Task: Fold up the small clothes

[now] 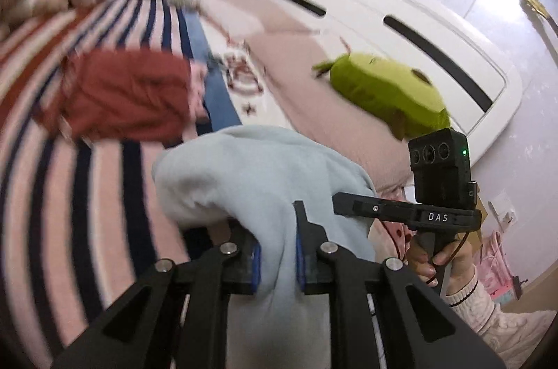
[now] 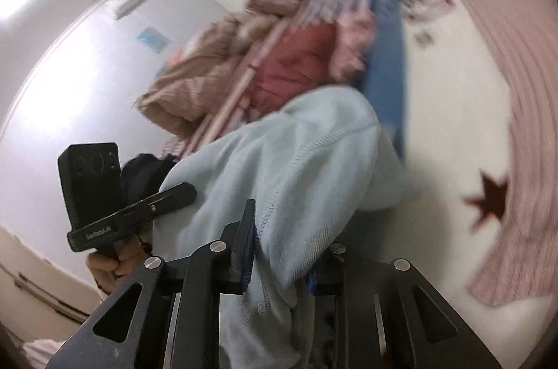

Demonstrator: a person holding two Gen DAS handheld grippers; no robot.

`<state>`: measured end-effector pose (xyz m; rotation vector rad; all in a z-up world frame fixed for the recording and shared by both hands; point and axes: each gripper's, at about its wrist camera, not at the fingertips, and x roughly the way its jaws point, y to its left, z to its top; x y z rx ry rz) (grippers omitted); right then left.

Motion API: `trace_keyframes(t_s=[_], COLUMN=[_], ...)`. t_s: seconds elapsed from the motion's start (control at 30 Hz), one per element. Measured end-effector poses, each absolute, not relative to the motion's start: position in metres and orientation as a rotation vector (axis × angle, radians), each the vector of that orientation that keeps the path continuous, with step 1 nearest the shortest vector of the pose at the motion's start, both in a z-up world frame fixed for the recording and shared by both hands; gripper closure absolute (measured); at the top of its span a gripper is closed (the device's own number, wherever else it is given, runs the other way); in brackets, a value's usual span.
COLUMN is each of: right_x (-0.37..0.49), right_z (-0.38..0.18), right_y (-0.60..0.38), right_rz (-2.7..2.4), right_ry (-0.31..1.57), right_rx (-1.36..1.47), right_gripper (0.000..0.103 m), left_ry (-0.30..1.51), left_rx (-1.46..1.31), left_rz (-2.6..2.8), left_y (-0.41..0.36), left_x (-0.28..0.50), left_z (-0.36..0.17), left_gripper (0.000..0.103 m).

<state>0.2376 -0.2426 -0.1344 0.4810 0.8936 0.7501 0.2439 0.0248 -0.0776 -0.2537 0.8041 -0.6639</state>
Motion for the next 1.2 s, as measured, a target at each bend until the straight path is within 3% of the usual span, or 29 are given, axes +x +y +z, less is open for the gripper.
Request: trace_keyframes(t_s=[0.4,0.73,0.9,1.2], right_x=[0.225,0.210,0.205,0.238], right_z=[-0.009,0.054,0.062,0.011], right_y=[-0.100,0.069,0.140,0.237], right_rz=[0.998,1.226,1.286,1.202], right_ry=[0.681,0.622,0.647,0.836], right_rx=[0.343,0.237,0.208,0.090], right_gripper=[0.086,0.086,0.086,0.086], left_ry=[0.586,0.535,0.558,0.713], left_rx=[-0.156,-0.143,-0.193,-0.314], left_rz=[-0.397,-0.134,-0.071,-0.012], left_y=[0.159,0.296,0.351,0.436], left_x=[0.168,0.098,0.092,0.139], left_z=[0.063,0.117,0.111,0.021], left_gripper=[0.091,0.091,0.091,0.091])
